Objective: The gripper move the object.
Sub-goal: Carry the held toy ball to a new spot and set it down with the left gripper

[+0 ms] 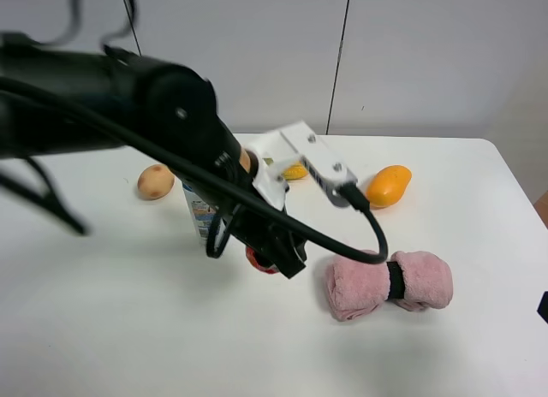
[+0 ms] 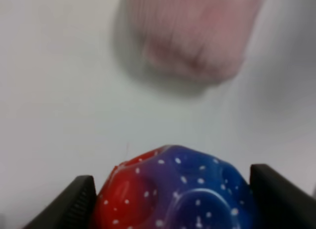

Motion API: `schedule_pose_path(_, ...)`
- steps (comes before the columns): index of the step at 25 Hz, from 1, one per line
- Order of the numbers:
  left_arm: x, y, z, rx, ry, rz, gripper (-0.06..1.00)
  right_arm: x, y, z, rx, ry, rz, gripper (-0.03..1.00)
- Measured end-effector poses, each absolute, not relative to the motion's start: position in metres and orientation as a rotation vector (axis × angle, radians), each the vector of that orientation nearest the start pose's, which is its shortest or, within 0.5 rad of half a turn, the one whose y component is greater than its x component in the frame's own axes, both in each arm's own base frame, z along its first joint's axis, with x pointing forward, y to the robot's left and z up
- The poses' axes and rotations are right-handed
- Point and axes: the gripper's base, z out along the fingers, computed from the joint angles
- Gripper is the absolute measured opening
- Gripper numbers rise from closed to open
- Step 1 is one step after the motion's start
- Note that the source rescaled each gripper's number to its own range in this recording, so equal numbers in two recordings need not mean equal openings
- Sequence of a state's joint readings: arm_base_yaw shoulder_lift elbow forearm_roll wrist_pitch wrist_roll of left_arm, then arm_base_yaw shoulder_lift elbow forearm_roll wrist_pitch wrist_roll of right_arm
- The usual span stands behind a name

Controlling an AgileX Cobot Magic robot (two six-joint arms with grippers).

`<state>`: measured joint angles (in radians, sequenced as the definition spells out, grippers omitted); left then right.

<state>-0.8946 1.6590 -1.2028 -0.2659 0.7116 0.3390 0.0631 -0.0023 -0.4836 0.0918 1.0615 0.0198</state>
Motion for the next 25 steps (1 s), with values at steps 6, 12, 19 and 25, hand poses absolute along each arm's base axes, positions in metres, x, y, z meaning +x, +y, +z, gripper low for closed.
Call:
schedule_pose_path(6,0.182,-0.231,0.335,1.013,2.328,-0.534,0.03,-0.004,0.007,0.273,-0.048,2.059,0.162,1.00)
schedule_pose_path(12,0.203,-0.154,0.370,0.543,2.348,-0.337,0.03,-0.004,0.007,0.273,-0.048,2.059,0.162,1.00)
schedule_pose_path(19,0.241,-0.060,0.301,0.046,2.429,-0.166,0.03,-0.004,0.007,0.273,-0.048,2.059,0.162,1.00)
schedule_pose_path(25,0.238,-0.031,0.222,-0.023,2.456,-0.117,0.03,-0.004,0.007,0.273,-0.048,2.059,0.162,1.00)
